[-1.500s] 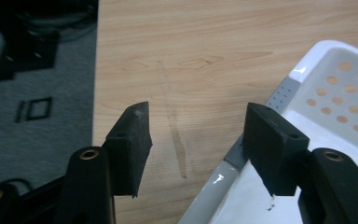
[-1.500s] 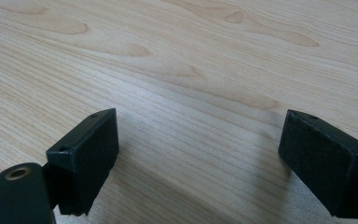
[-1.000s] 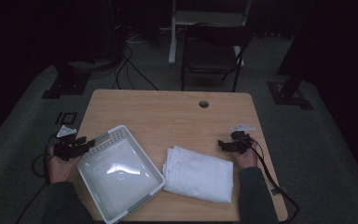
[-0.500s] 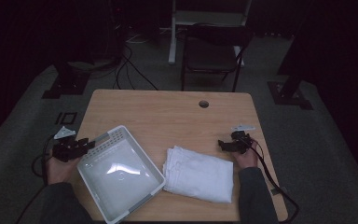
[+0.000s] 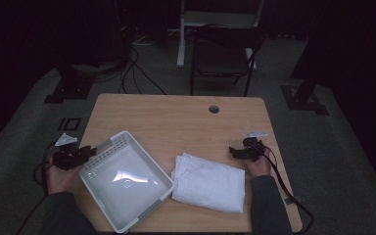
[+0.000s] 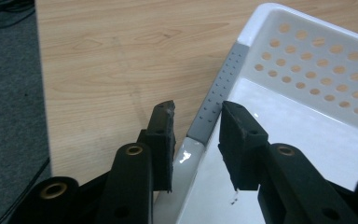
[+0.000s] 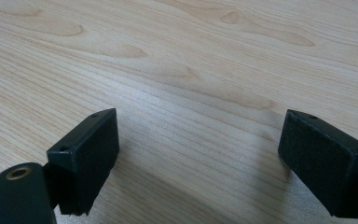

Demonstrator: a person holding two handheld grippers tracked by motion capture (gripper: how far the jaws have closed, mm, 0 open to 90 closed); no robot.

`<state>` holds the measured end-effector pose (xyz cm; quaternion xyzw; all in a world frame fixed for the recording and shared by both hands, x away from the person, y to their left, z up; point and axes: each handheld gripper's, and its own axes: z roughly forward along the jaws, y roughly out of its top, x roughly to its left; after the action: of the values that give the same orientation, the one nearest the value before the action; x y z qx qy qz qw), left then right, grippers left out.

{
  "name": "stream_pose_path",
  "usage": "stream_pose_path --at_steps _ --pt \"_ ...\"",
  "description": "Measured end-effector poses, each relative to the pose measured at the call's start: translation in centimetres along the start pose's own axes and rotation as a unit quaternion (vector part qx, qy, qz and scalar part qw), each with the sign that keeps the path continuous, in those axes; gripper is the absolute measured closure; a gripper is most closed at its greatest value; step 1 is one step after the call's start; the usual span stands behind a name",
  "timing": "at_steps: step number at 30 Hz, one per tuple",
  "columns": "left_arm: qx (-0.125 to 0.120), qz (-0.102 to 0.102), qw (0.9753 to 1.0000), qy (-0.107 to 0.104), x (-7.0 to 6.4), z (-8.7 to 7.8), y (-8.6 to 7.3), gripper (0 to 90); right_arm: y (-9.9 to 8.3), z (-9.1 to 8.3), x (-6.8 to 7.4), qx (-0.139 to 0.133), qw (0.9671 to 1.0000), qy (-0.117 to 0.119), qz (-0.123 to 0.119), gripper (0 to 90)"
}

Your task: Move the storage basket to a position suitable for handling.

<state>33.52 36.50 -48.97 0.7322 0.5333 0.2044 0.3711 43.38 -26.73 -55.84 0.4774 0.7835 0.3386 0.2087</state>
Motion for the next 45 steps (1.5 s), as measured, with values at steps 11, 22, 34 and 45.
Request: stream_pose_path --at_steps 11,22,34,45 --pt "-0.006 -0.050 0.9930 0.107 0.8 -0.5 -0.2 76.1 0.0 0.0 0.0 0.000 1.0000 0.000 0.000 12.3" --pt "0.002 -0.081 0.9830 0.165 -1.4 1.8 1.8 78.6 0.0 0.0 0.0 0.000 1.0000 -0.002 0.002 12.4" --pt "-0.007 -0.123 0.9779 0.168 -3.4 5.6 4.8 78.7 0.0 0.0 0.0 0.000 1.0000 -0.002 0.002 12.4" --pt "-0.031 -0.149 0.9845 0.087 -7.6 9.1 6.8 73.4 -0.2 -0.4 0.1 -0.014 0.9995 -0.021 0.021 31.3"
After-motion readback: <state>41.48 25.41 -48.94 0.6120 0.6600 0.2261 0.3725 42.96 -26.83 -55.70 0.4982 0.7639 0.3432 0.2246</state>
